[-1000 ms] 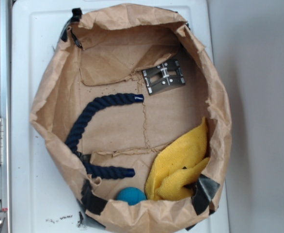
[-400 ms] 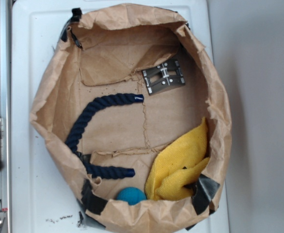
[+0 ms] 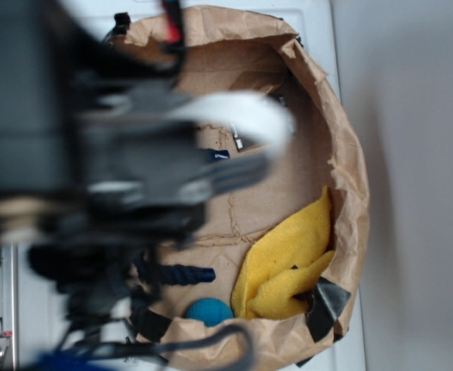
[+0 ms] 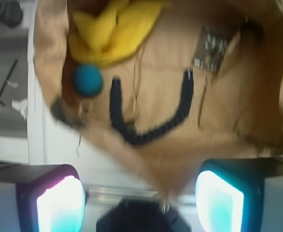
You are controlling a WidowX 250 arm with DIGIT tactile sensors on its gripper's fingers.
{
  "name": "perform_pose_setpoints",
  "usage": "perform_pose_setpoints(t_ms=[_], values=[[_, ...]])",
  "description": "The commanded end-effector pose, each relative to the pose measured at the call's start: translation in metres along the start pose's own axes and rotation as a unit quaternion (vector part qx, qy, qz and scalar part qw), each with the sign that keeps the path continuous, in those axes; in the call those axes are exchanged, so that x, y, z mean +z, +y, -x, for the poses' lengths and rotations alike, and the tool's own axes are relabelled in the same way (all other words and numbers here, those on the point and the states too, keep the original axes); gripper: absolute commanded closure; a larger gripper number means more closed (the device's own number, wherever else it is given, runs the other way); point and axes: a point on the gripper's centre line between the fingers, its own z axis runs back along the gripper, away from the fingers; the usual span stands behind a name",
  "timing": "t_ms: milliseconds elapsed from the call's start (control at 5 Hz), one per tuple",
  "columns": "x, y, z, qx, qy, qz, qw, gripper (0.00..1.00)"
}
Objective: Grab the blue rope.
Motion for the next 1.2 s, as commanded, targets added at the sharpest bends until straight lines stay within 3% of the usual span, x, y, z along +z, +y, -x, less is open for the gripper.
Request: perform_pose_setpoints(t_ms=[0,200,400,1000], values=[[0.003,0.005,-0.042,-0.100,-0.086,0.031,0.991,0.00],[-0.016,0.010,-0.028,-0.134,-0.089,0.034,0.986,0.00],[-0.026,0.025,-0.023,-0.103,-0.069,0.035,0.992,0.00],[-0.026,0.025,-0.023,-0.103,-0.069,0.035,0.992,0.00]])
